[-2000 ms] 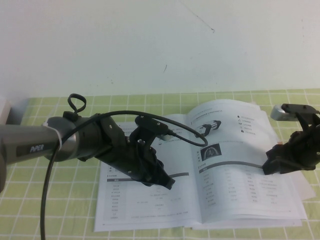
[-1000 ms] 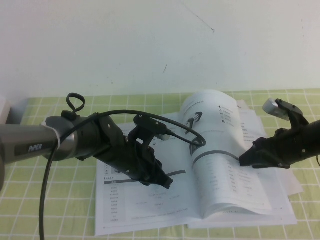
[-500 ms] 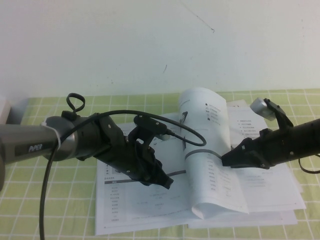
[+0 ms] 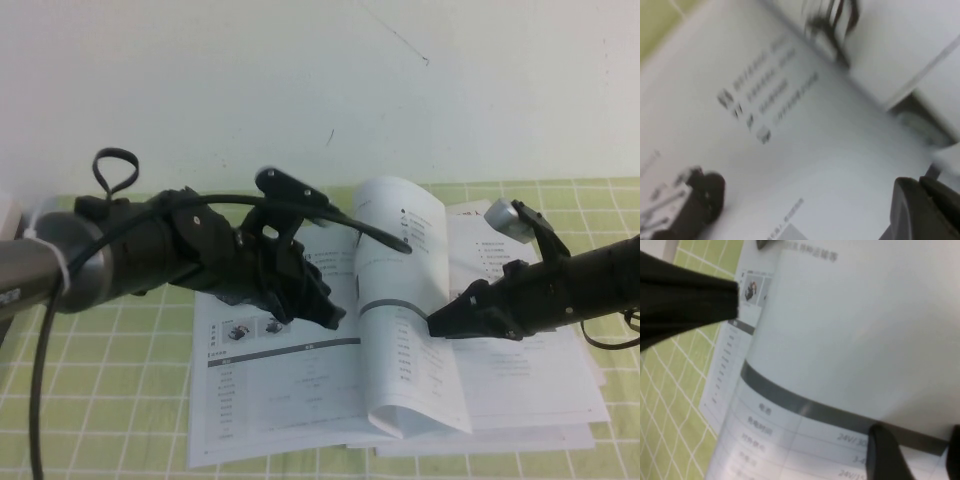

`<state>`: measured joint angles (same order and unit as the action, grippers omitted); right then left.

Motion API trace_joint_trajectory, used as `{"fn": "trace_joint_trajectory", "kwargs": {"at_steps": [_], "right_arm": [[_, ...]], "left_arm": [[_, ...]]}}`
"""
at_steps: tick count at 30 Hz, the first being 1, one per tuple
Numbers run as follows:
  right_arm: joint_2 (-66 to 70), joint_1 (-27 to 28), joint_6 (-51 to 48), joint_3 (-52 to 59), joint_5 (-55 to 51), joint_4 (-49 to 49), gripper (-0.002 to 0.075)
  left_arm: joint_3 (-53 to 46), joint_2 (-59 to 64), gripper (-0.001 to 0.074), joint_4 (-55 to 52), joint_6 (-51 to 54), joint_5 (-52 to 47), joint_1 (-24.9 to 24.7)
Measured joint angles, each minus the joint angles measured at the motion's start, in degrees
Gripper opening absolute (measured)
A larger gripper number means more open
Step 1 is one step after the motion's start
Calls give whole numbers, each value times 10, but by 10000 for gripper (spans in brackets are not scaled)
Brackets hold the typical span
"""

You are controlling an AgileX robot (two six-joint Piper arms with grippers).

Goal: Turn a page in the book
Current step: Open the closed book

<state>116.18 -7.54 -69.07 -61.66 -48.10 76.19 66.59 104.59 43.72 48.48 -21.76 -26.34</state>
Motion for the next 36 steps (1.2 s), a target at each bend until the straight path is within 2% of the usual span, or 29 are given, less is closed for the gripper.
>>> {"fn": "trace_joint_trajectory", "kwargs": {"at_steps": [8,16,20,25,30,36], "right_arm": [[1,0,-26,0,-7,27,270],[1,0,-35,2,-10,35,270],[1,0,-35,3,-11,36,270],[1,0,-41,3,-11,38,270],[1,0,-48,3,-11,38,269],[1,0,-50,3,-14,38,269]], "left_arm": [[0,-95,-4,38,57,-12,-17],[0,-83,-4,129,216,-24,-123],[0,-47,-4,133,253,23,-176],[0,3,-4,136,282,84,-215],[0,43,-4,139,287,133,-236],[0,71,-4,142,287,166,-237]]}}
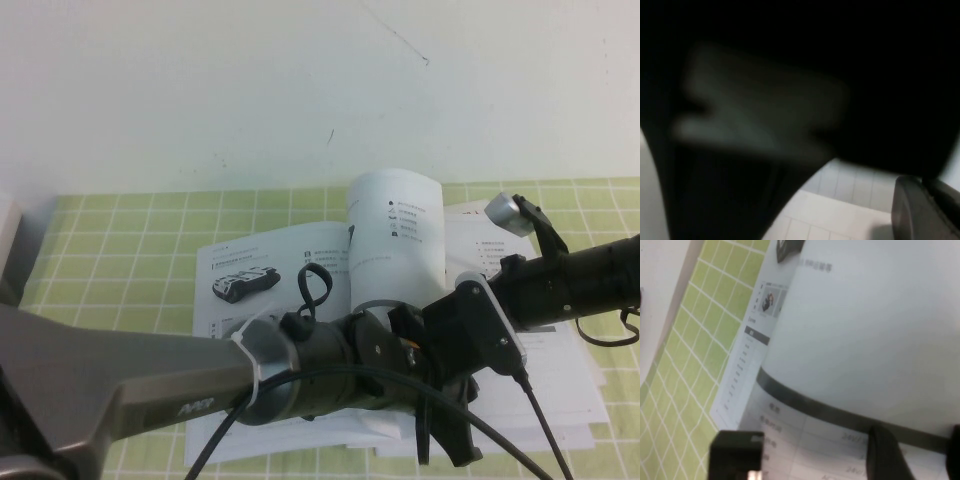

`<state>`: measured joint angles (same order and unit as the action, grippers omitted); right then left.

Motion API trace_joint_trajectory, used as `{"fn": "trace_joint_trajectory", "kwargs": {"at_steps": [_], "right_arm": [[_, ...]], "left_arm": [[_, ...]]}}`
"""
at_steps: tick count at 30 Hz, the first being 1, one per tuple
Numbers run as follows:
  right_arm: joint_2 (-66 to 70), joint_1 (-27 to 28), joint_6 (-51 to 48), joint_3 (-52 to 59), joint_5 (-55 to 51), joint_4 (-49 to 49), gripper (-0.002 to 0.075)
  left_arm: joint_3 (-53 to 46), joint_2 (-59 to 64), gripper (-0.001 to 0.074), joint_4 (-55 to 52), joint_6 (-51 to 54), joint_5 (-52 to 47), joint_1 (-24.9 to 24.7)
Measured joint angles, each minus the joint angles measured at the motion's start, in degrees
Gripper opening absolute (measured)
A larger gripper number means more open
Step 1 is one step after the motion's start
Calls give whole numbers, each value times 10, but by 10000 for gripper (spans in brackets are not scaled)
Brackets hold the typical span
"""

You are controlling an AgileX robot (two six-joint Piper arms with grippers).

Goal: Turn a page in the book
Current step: Open the closed book

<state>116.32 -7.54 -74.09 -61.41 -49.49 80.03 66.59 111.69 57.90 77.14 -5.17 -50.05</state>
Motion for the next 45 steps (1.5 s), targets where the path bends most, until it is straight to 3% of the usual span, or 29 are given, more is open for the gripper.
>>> {"fn": "trace_joint_trajectory", "kwargs": {"at_steps": [10,19,25,33,45], "right_arm": [[0,9,0,0,-19,0,242],[-36,60,4,0,-12,-42,93],[-37,65,50,2,64,-128,19],[-30,65,82,2,120,-172,9],[0,68,92,-1,112,-168,-1]], "left_arm": [[0,4,-4,6,0,8,0],[0,4,-4,6,0,8,0],[0,4,-4,7,0,8,0],[0,4,-4,7,0,13,0],[0,-8,-4,7,0,26,1]]}}
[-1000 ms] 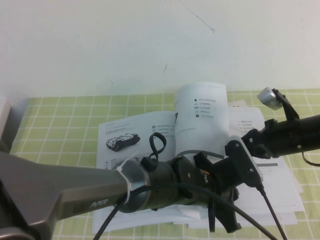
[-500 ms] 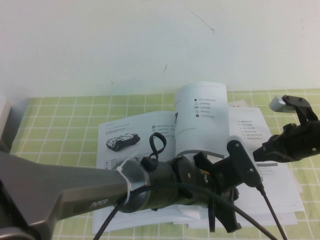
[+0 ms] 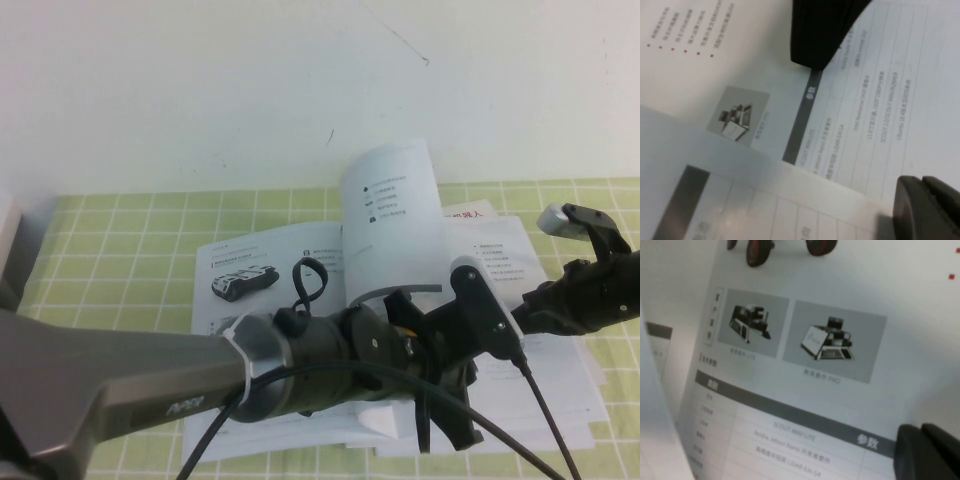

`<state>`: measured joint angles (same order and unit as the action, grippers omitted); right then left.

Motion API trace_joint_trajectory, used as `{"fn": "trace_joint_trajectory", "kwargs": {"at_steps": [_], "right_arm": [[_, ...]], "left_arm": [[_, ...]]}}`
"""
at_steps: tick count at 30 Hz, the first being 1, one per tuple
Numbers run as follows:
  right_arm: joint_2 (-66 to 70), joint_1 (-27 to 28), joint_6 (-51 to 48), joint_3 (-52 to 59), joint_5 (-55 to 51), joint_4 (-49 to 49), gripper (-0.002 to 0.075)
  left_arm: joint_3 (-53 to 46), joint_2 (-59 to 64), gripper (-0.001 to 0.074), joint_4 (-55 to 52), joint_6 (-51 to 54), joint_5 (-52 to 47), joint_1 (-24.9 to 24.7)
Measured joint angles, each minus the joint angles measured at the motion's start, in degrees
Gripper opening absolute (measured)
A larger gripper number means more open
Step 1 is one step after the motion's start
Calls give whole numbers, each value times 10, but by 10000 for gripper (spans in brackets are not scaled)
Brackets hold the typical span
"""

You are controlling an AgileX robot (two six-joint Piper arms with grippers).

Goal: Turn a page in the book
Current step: Open the closed book

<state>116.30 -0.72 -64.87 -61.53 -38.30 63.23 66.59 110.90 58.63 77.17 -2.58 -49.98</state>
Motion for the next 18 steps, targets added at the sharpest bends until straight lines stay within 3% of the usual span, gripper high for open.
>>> {"fn": "trace_joint_trajectory", "kwargs": {"at_steps": [11,18], "right_arm": [[0,0,1,0,-1,0,-1],[0,1,1,0,-2,0,-1]], "left_arm": [[-8,-63,-4,13,-14,6,30],[-34,-104,-4,16,-54,6,74]]}}
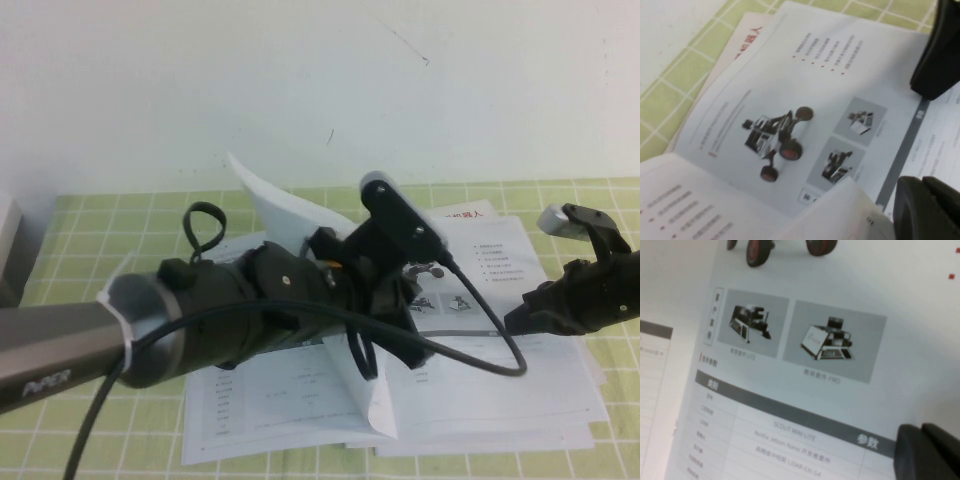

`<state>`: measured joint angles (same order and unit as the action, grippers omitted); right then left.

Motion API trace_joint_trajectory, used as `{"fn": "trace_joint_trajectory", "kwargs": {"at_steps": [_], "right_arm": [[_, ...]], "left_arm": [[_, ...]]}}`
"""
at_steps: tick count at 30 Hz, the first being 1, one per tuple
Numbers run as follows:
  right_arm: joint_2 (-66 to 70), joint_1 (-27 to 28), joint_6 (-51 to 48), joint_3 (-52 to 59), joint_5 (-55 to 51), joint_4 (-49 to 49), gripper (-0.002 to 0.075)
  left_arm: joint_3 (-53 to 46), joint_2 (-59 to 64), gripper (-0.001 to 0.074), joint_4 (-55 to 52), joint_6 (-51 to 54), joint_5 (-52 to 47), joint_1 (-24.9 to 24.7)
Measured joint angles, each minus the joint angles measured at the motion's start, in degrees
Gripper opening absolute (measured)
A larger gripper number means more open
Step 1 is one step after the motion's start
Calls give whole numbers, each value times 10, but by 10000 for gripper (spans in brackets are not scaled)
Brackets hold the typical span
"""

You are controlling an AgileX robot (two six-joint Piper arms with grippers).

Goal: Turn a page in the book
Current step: Open the closed book

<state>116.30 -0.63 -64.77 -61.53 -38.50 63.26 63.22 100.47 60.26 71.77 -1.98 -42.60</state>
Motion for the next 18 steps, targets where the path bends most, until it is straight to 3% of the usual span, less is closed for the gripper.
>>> {"fn": "trace_joint_trajectory", "kwargs": {"at_steps": [12,18], "right_arm": [[0,0,0,0,0,0,-2],[0,0,16,-1,0,-9,-2]], "left_arm": [[-62,-68,-4,2,-76,-17,87],[-86,-75,-4,3,-94,-28,97]]}}
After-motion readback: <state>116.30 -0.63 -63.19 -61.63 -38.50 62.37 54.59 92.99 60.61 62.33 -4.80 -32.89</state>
